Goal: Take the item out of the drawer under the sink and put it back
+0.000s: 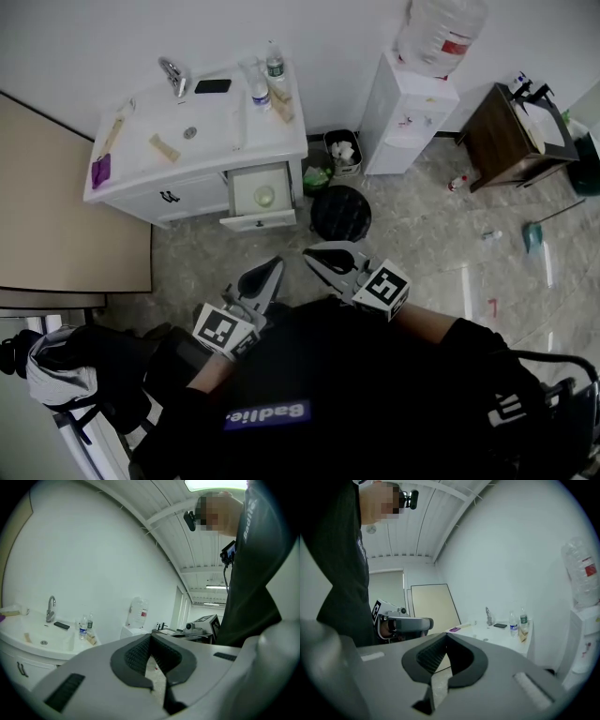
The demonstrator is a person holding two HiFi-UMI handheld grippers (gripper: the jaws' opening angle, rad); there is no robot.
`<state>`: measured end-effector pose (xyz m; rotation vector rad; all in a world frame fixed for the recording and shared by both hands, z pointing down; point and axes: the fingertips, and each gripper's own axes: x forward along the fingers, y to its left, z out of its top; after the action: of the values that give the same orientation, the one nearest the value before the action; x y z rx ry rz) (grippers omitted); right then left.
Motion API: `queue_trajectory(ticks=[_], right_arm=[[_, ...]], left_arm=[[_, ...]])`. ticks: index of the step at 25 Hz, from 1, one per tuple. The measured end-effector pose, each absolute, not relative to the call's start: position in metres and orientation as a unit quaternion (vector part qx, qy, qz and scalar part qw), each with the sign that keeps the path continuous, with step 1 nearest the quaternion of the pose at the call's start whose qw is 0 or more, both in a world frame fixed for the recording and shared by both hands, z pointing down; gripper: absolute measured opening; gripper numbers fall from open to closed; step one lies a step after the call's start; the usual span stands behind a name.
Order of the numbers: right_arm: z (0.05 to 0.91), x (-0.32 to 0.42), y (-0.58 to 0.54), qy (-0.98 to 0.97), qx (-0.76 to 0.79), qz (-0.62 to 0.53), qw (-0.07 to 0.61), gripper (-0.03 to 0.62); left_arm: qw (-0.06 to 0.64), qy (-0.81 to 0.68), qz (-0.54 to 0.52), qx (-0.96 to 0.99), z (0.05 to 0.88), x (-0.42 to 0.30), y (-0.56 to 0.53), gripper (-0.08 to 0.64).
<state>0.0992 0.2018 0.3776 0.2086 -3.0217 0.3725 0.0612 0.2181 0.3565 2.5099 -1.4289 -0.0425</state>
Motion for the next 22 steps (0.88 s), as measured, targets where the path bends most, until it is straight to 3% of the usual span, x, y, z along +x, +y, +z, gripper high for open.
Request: queue_trajectory(ticks=[8,22], right_arm=[[0.392,0.084,0.162,-0.987,0.065,0.133,0.061,0.002],[0.397,-0.04,0.072,-0.978,0.139,0.138,0.077,0.002]], left_arm=[[0.131,-0.509,-0.022,0.85,0.363,0.036,0.183,0.006],[0.139,-0.437,-0.02,0.888,0.376,-0.083,0.082,0.006]])
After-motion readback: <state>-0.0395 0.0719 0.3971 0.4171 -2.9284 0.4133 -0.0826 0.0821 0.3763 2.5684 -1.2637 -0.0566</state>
